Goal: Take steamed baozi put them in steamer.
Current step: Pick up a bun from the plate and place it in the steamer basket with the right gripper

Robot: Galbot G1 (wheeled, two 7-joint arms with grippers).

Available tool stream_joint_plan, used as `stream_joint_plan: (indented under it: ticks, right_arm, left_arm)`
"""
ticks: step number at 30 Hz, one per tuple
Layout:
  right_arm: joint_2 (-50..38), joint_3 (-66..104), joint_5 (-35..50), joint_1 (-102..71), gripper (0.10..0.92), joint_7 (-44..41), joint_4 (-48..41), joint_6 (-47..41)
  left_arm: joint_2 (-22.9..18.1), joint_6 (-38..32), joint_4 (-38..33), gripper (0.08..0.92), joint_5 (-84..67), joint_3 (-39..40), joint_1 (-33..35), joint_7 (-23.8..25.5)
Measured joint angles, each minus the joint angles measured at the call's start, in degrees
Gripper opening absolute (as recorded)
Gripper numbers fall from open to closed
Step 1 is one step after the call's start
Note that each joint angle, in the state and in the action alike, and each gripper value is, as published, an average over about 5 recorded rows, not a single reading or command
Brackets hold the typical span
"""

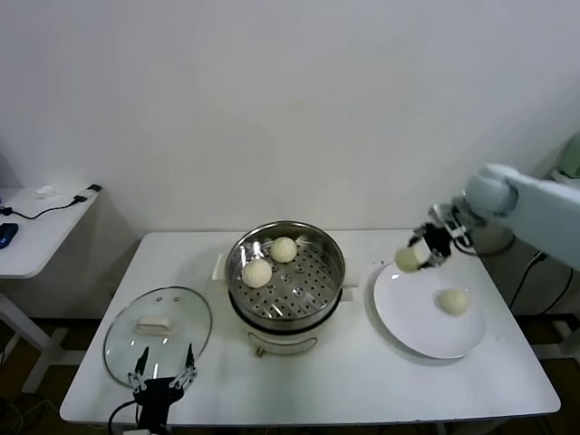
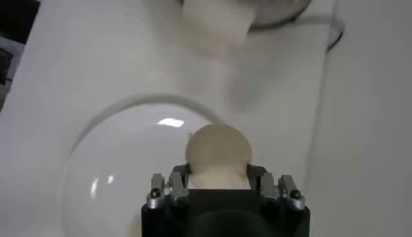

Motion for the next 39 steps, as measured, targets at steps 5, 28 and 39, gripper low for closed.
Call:
stream_joint_plan:
  ticks: [5, 28, 39]
  right_arm:
    - [5.88, -1.05, 1.23, 6.47, 0.604, -2.05, 5.41, 5.87]
    - [27.29, -8.39, -13.31, 1.17, 0.608, 5.32, 11.39, 17.96]
    - [31.22, -8.43, -17.28, -3.57, 0.647, 7.71, 6.68, 18.97]
  left_arm:
    - [0.24, 0.01, 0.00, 0.823, -0.21, -0.33, 0.00, -0.01]
    - [-0.57, -0.22, -0.65, 0.823, -0.68, -0.60, 0.37, -0.51]
    - [-0.55, -0.38, -0.48, 0.823, -0.94, -0.94, 0.29, -0.62]
